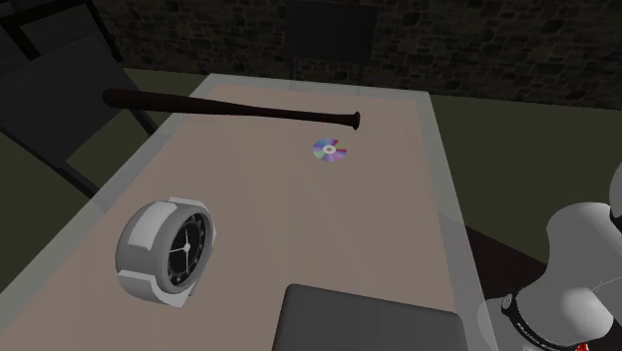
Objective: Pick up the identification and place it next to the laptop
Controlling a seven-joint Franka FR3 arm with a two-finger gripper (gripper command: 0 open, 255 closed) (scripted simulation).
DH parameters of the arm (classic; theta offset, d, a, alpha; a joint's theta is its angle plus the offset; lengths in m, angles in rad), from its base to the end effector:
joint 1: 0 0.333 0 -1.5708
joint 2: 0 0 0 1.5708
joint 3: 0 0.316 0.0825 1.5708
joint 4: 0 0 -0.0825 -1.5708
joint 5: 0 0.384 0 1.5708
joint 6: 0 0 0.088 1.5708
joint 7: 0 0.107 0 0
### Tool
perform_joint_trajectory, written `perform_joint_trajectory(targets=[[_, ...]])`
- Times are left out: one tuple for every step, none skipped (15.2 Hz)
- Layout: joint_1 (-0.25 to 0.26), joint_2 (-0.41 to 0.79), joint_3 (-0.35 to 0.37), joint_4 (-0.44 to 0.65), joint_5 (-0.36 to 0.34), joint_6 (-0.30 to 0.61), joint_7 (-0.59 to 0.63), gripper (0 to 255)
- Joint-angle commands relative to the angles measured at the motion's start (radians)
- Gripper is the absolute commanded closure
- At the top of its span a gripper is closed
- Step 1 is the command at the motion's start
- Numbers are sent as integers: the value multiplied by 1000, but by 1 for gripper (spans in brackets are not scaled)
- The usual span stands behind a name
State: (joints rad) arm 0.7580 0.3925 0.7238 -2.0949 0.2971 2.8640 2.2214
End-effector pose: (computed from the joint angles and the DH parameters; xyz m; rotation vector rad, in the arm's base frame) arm 0.0930 0.6118 0.3230 -2.3352 1.4454 0.6957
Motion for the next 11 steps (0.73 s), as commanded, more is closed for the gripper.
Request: perform_joint_trajectory(targets=[[0,0,0,0,0,0,0,0],[0,0,0,0,0,0,0,0],[0,0,0,0,0,0,0,0],[0,0,0,0,0,0,0,0],[0,0,0,0,0,0,0,0],[0,0,0,0,0,0,0,0],[-37,-35,29,-17,27,-21,-18,0],[-75,-72,59,-31,57,-45,-38,0],[-112,-110,88,-45,91,-70,-61,0],[-141,-141,109,-54,120,-92,-80,0],[-140,-141,108,-54,121,-93,-81,0]])
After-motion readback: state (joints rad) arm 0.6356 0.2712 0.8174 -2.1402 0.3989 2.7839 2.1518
